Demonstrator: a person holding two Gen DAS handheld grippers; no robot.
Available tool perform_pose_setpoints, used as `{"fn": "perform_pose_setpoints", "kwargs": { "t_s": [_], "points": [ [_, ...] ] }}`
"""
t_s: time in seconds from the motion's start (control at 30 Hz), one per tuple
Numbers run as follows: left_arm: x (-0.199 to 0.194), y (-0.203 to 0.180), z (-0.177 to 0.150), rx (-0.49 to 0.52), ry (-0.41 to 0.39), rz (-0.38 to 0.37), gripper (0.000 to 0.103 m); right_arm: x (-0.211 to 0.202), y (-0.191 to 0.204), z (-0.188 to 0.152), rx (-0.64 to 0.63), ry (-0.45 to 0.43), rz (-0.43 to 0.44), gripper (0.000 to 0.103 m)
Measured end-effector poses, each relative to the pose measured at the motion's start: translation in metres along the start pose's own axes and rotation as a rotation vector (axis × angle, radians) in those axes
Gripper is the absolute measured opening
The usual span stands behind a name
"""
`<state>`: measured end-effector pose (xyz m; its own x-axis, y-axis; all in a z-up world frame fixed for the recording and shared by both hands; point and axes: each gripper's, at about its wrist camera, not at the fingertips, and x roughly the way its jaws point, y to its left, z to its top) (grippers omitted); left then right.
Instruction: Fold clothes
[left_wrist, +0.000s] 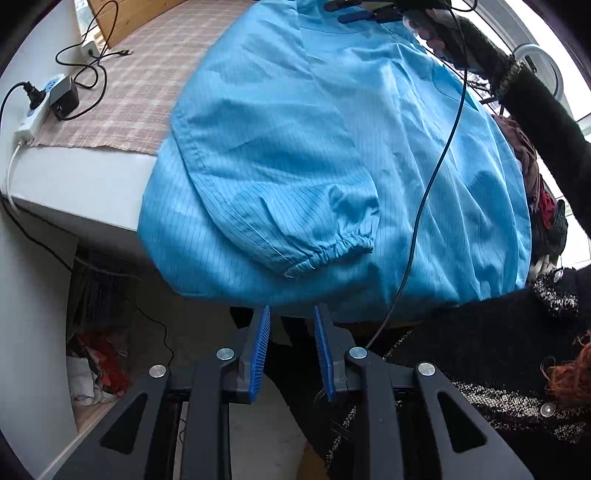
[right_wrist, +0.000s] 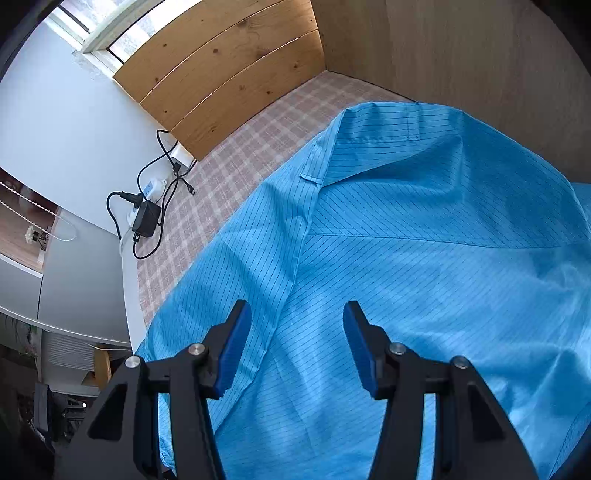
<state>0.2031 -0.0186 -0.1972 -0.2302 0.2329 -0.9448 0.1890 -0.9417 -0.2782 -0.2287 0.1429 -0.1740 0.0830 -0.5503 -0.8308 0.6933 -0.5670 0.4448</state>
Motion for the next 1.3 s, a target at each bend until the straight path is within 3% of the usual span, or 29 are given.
{"fn": "perform_pose_setpoints", "kwargs": {
  "t_s": [0.1,0.2,0.27,0.4,0.47,0.57,0.63,0.67,0.7,0.73,0.77,0.87,1.1,1.23,1.3],
  "points": [
    [0.011,-0.005,0.009,0.022,0.014,0.008,0.023,0.008,-0.008,0.022,0.044,-0.023,0.024,0.051],
    [0.027,-0.030,0.014,0.093,0.045,-0.055,0.031,0.014,-0.011,0.049,0.070,-0.047,0.027,0.051],
    [0.036,-0.048,0.016,0.149,0.052,-0.044,0.032,0.020,-0.010,0.068,0.073,-0.055,0.019,0.051],
    [0.053,-0.085,0.027,0.260,0.043,0.013,0.033,0.041,-0.005,0.097,0.044,-0.023,-0.061,0.051],
    [0.062,-0.102,0.035,0.319,0.030,0.038,0.041,0.056,0.000,0.105,0.007,0.022,-0.102,0.051],
    [0.080,-0.111,0.044,0.395,0.027,0.137,0.042,0.073,0.002,0.110,-0.031,0.069,-0.123,0.051],
    [0.081,-0.104,0.048,0.384,0.028,0.134,0.037,0.083,0.000,0.108,-0.043,0.095,-0.109,0.051],
    [0.080,-0.098,0.050,0.368,0.029,0.121,0.013,0.086,0.000,0.107,-0.055,0.105,-0.097,0.051],
    [0.078,-0.092,0.051,0.352,0.029,0.107,0.001,0.089,0.001,0.105,-0.068,0.114,-0.085,0.040],
    [0.077,-0.086,0.053,0.336,0.030,0.094,0.002,0.090,0.003,0.104,-0.080,0.117,-0.060,0.028],
    [0.076,-0.080,0.055,0.320,0.031,0.081,0.002,0.090,0.004,0.104,-0.093,0.120,-0.032,0.006],
    [0.042,-0.050,0.060,0.255,-0.014,0.073,0.002,0.075,0.016,0.106,-0.152,0.067,-0.026,0.004],
    [-0.098,0.036,0.071,0.095,-0.242,0.230,0.002,-0.006,0.041,0.133,-0.185,-0.123,0.015,0.004],
    [-0.149,0.028,0.065,0.110,-0.327,0.289,0.002,-0.065,0.045,0.133,-0.175,-0.213,0.043,0.004],
    [-0.153,0.017,0.055,0.137,-0.325,0.261,0.002,-0.085,0.044,0.120,-0.192,-0.214,0.035,0.004]
  ]
}}
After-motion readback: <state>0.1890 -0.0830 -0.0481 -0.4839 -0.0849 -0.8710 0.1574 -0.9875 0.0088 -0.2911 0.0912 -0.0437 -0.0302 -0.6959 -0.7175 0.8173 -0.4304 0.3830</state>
